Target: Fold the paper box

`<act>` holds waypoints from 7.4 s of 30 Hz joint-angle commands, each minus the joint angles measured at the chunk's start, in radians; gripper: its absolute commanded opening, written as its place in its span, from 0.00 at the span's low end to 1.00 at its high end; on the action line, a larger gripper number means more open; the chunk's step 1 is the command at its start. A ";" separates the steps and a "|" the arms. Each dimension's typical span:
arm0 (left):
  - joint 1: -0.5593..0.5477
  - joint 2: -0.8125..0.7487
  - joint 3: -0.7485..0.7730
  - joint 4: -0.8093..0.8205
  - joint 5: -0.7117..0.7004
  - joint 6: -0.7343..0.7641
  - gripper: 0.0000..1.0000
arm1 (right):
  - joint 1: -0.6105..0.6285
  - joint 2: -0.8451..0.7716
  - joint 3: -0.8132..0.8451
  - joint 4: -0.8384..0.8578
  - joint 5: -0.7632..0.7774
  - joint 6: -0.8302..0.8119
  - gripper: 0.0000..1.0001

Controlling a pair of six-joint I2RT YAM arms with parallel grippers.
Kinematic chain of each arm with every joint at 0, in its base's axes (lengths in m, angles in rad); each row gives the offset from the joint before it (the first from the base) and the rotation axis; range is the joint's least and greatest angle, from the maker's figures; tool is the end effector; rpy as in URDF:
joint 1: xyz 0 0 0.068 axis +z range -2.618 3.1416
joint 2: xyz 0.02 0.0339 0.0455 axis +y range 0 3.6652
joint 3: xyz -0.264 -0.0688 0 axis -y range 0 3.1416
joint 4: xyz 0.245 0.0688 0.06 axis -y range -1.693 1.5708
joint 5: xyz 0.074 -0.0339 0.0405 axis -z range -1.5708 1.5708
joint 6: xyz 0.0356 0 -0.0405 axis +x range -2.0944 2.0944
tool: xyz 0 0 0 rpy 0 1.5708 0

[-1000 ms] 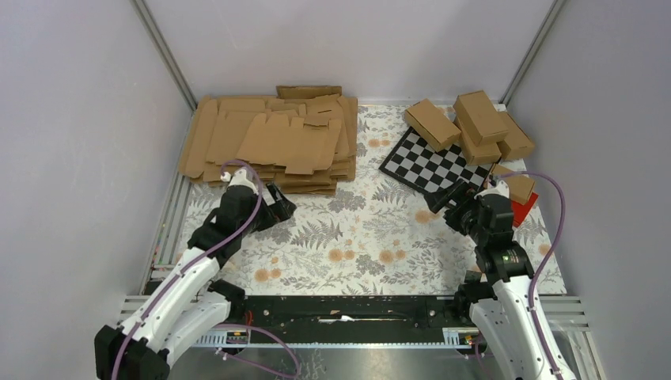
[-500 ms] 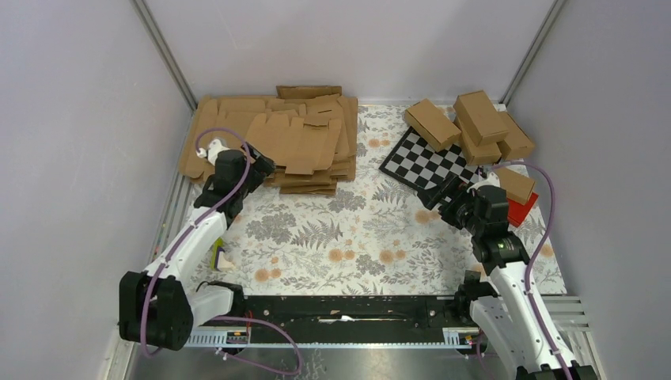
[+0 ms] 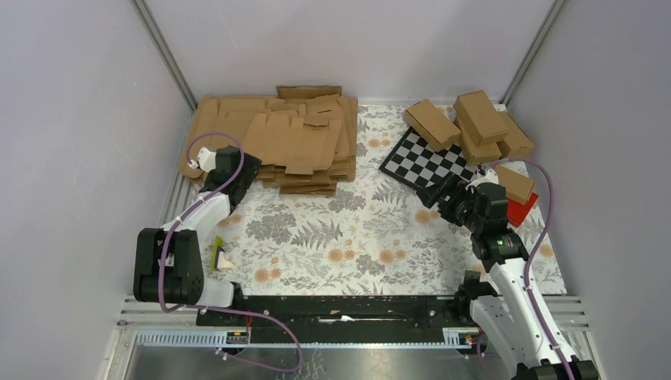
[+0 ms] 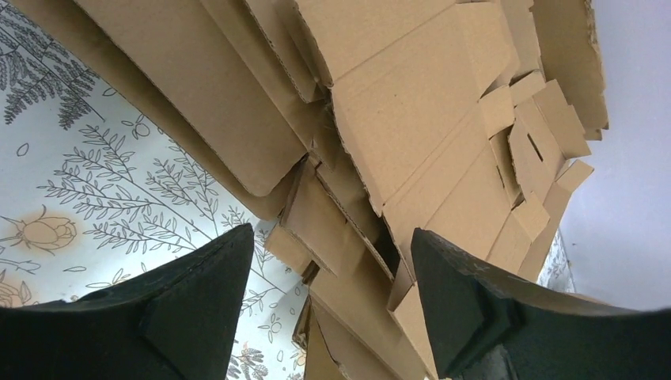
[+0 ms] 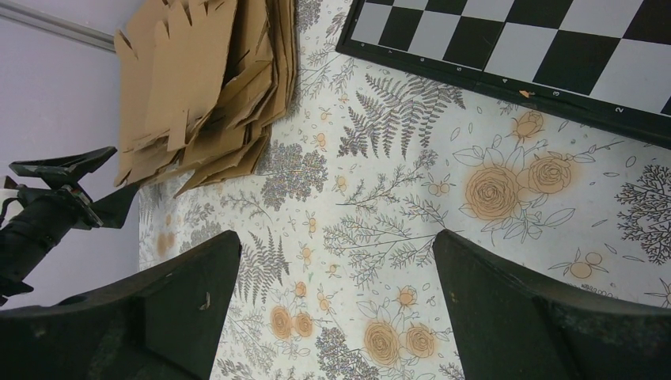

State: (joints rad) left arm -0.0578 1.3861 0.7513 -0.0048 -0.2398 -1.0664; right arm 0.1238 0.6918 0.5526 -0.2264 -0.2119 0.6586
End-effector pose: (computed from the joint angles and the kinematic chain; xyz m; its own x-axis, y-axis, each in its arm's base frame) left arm 0.2915 -0.0084 0.2112 -0.1706 -0.8420 -0.5119 -0.5865 0.5042 -0.6339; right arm 0.1670 0.0283 0.2684 -0.4737 0.5440 -0.6926 -0.0325 0.7751 0.6310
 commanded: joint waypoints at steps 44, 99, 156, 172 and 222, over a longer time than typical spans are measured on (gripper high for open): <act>0.016 0.271 0.166 0.237 0.039 -0.113 0.00 | 0.005 0.036 0.040 0.033 0.066 -0.049 0.99; -0.406 -0.550 -0.216 -0.087 0.372 0.261 0.00 | 0.289 0.343 0.070 -0.068 0.070 -0.164 0.99; -0.473 -0.545 -0.272 -0.011 0.354 0.313 0.24 | 0.589 0.641 0.167 0.081 0.604 -0.385 0.47; -0.471 -0.468 -0.256 0.010 0.245 0.328 0.84 | 0.588 0.657 0.188 0.050 0.517 -0.409 0.42; -0.418 0.487 0.751 -0.592 0.710 0.800 0.00 | 0.479 0.208 -0.047 -0.058 0.326 0.072 1.00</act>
State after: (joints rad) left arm -0.4770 1.8977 1.4582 -0.5915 0.4374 -0.2638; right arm 0.6056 0.9184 0.5095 -0.3168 0.1116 0.7563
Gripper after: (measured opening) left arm 0.035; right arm 0.993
